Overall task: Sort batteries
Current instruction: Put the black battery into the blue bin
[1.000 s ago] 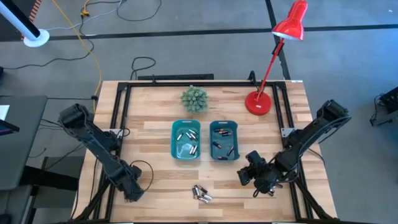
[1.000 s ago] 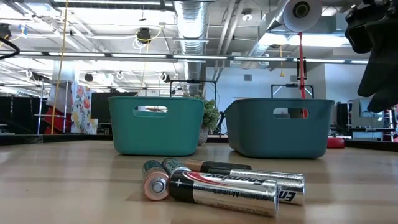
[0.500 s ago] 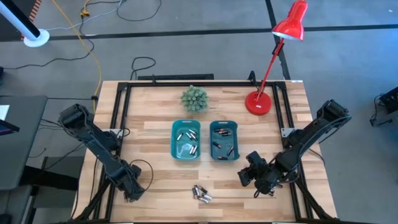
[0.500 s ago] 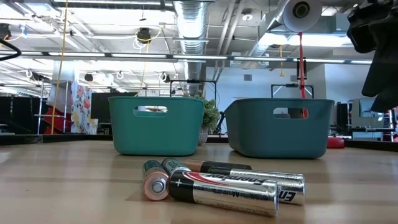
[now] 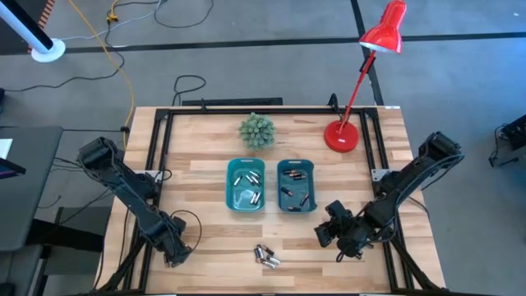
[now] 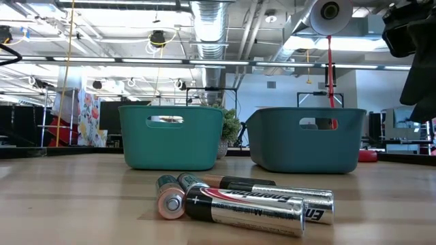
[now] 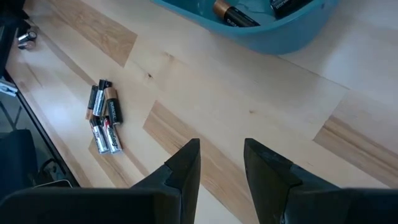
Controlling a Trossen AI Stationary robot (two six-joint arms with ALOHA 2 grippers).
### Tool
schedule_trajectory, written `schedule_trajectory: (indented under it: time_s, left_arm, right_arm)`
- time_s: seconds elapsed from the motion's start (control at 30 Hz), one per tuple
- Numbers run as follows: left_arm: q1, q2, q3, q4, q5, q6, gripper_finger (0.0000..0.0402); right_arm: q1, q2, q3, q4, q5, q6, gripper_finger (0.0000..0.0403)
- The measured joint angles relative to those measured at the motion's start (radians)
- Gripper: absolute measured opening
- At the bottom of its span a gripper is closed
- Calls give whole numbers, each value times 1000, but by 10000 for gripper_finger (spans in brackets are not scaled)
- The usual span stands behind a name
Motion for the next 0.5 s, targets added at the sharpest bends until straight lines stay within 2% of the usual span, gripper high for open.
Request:
schedule_trajectory:
  time_s: [0.23,0.5]
  left_arm:
    - [-1,-16,25,-75,-16,-104,116]
    - [-17,-32,27,-8,10,-271,116]
  right_arm:
    - [0,0,0,0,0,-33,140]
    - [0,0,0,-1,-10,-124,140]
